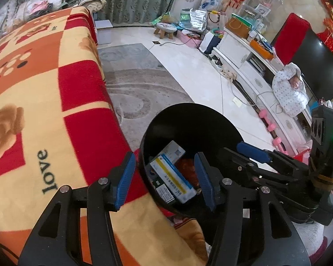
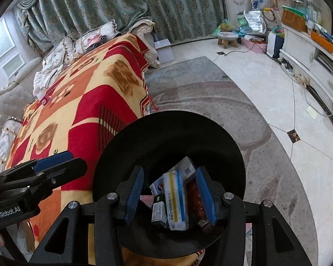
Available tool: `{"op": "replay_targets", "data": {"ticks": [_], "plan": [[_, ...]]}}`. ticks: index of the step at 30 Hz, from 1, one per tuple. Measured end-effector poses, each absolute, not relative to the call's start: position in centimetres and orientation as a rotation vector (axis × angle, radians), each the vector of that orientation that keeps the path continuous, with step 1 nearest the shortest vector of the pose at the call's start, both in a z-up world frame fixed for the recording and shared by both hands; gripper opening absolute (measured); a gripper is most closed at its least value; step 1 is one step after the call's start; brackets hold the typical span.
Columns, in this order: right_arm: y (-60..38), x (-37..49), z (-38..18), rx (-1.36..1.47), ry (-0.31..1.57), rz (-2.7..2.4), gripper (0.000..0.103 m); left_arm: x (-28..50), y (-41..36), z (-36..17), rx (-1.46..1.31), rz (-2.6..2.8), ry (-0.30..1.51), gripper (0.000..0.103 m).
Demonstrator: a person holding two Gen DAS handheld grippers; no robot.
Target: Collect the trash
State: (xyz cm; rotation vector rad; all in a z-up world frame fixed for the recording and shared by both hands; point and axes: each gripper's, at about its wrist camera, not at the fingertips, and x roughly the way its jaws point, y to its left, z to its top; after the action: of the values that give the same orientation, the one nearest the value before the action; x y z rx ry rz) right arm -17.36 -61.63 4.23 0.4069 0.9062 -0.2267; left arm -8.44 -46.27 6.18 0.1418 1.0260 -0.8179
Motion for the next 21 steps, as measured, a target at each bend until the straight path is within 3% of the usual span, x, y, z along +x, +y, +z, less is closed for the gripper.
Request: {"op": "replay_targets", "data": {"ticks": [5,21], "plan": [[-60.3,-17.8,5.0,0.366,0.887,-0.237,0.06,-9.2,-45.0,6.9,0.149,-0.804,0.991,0.054],[-57.4,-20.7,10.0,0.267,0.742,-0.333,0.062,-11.7,-40.2,11.3,0.144,-0.692,0.813,0.054]]}}
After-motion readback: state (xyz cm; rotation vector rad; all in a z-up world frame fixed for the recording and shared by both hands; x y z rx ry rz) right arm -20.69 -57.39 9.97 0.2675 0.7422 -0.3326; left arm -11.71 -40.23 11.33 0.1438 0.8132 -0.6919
